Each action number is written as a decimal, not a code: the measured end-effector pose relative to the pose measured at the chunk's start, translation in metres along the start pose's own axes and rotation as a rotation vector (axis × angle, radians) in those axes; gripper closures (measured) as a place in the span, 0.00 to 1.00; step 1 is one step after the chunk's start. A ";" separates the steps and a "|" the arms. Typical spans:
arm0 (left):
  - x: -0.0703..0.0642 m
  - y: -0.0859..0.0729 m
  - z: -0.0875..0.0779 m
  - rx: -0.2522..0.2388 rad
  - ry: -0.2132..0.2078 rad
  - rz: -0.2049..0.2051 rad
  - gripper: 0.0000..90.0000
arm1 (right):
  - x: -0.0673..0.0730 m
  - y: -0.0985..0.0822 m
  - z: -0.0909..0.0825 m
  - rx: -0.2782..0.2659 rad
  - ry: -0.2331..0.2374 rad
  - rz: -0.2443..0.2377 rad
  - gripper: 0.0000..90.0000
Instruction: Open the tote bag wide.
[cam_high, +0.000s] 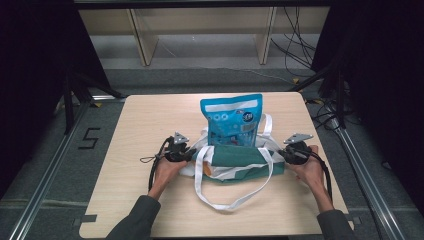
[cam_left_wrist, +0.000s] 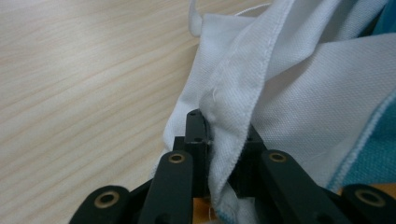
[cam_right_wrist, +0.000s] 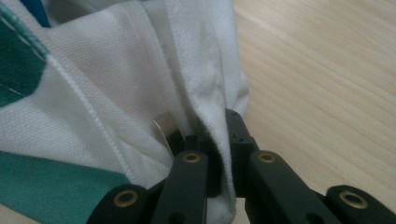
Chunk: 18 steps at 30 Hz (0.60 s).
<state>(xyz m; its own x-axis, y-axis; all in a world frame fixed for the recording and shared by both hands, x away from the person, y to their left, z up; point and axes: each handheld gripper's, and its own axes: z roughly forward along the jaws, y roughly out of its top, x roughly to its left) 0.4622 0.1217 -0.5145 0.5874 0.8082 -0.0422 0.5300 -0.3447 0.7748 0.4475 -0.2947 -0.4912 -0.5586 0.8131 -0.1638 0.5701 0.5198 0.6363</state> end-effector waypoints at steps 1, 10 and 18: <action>0.002 0.001 -0.003 0.025 -0.017 0.031 0.88 | 0.001 0.001 -0.002 0.010 -0.003 -0.009 0.97; 0.009 0.017 -0.017 -0.093 -0.056 -0.085 0.55 | -0.011 0.016 -0.047 -0.127 0.002 0.099 0.68; 0.008 0.036 -0.026 -0.122 -0.071 -0.095 0.42 | 0.022 0.042 -0.095 -0.279 0.209 0.059 0.61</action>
<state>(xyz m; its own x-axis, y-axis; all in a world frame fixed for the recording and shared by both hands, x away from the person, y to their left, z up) 0.4700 0.1284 -0.4702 0.5824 0.7969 -0.1605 0.5095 -0.2039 0.8360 0.4023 -0.2802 -0.3966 -0.6573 0.7534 0.0189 0.4345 0.3584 0.8263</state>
